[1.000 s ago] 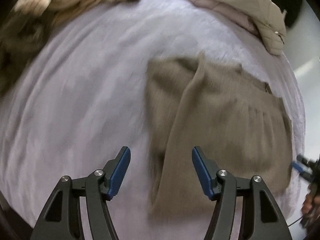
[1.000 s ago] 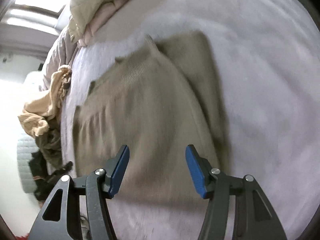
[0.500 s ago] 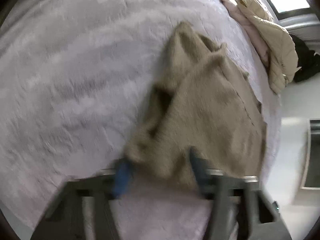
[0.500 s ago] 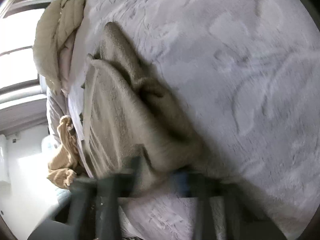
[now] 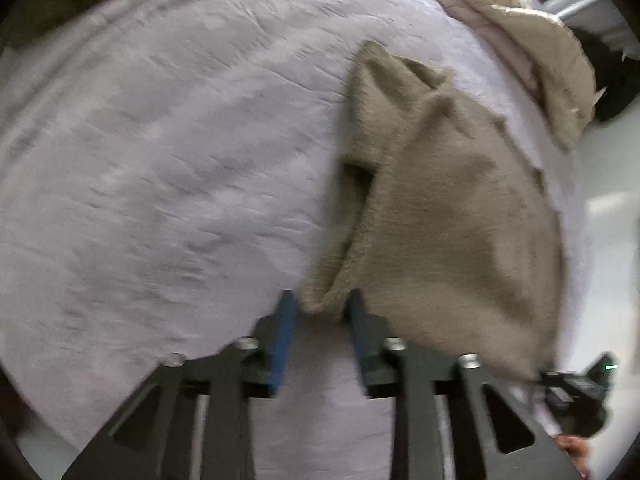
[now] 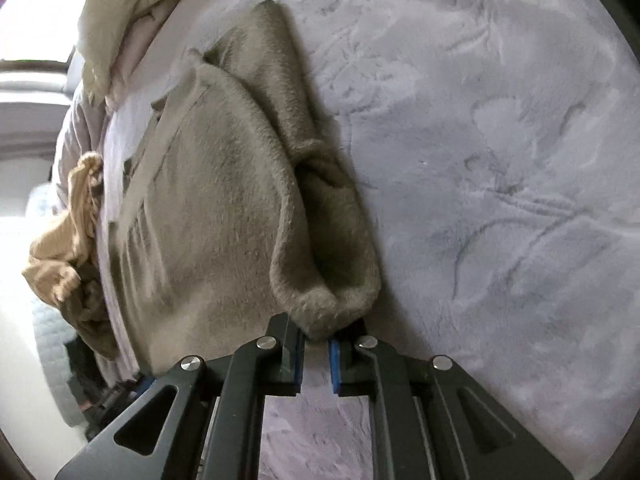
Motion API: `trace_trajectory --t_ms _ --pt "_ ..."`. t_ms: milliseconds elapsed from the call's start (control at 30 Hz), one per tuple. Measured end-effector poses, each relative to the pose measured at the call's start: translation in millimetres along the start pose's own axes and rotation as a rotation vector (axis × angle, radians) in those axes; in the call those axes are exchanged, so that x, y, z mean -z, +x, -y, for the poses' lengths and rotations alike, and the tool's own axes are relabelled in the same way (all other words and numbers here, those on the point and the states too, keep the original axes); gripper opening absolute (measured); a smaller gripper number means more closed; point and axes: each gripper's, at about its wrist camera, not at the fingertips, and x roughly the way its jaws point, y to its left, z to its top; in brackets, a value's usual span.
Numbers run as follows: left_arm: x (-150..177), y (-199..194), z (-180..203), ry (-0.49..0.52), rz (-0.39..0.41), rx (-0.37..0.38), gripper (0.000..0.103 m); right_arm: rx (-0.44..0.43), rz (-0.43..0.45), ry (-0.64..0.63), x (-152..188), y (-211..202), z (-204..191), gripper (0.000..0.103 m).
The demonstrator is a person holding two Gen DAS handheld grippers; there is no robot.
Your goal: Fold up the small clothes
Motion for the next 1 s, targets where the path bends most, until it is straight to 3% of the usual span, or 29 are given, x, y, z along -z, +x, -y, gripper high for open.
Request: trace_trajectory --t_ms 33,200,233,267,333,467,633,700,733,767,1000 --pt "0.3 -3.3 -2.3 0.012 0.006 -0.031 0.056 0.012 -0.007 -0.006 1.6 -0.3 -5.0 0.014" --pt "2.0 -20.3 -17.5 0.024 0.006 -0.075 0.057 0.089 -0.040 -0.051 14.8 -8.3 -23.3 0.019" --pt "1.9 -23.3 -17.9 0.025 0.007 -0.080 0.057 0.104 -0.047 -0.072 19.3 -9.5 -29.7 0.026" --pt "2.2 -27.2 -18.7 0.029 0.005 -0.087 0.061 0.111 -0.052 -0.085 23.8 -11.2 -34.0 0.042" --pt "5.3 -32.7 -17.2 0.044 0.009 -0.095 0.064 0.115 -0.060 -0.113 34.0 -13.1 -45.3 0.062" --pt "13.7 -37.8 -1.0 0.137 0.008 -0.118 0.064 0.124 -0.081 -0.167 54.5 -11.3 -69.9 0.062" --pt "29.7 -44.7 7.7 0.211 -0.019 -0.094 0.064 0.127 -0.119 -0.256 79.4 -0.3 -108.0 0.063" --pt "33.0 -47.2 12.1 0.229 -0.009 -0.094 0.088 0.121 -0.134 -0.293 90.1 2.3 -120.7 0.063" --pt "34.9 -51.1 10.8 0.231 0.000 -0.090 0.103 0.119 -0.139 -0.304 94.4 3.6 -125.9 0.070" --pt "35.8 -54.7 10.6 0.231 0.017 -0.084 0.102 0.111 -0.147 -0.319 99.7 6.0 -133.6 0.080" --pt "35.3 -54.0 -5.3 0.198 -0.007 -0.091 0.102 0.079 -0.192 -0.369 124.4 15.7 -157.2 0.089"
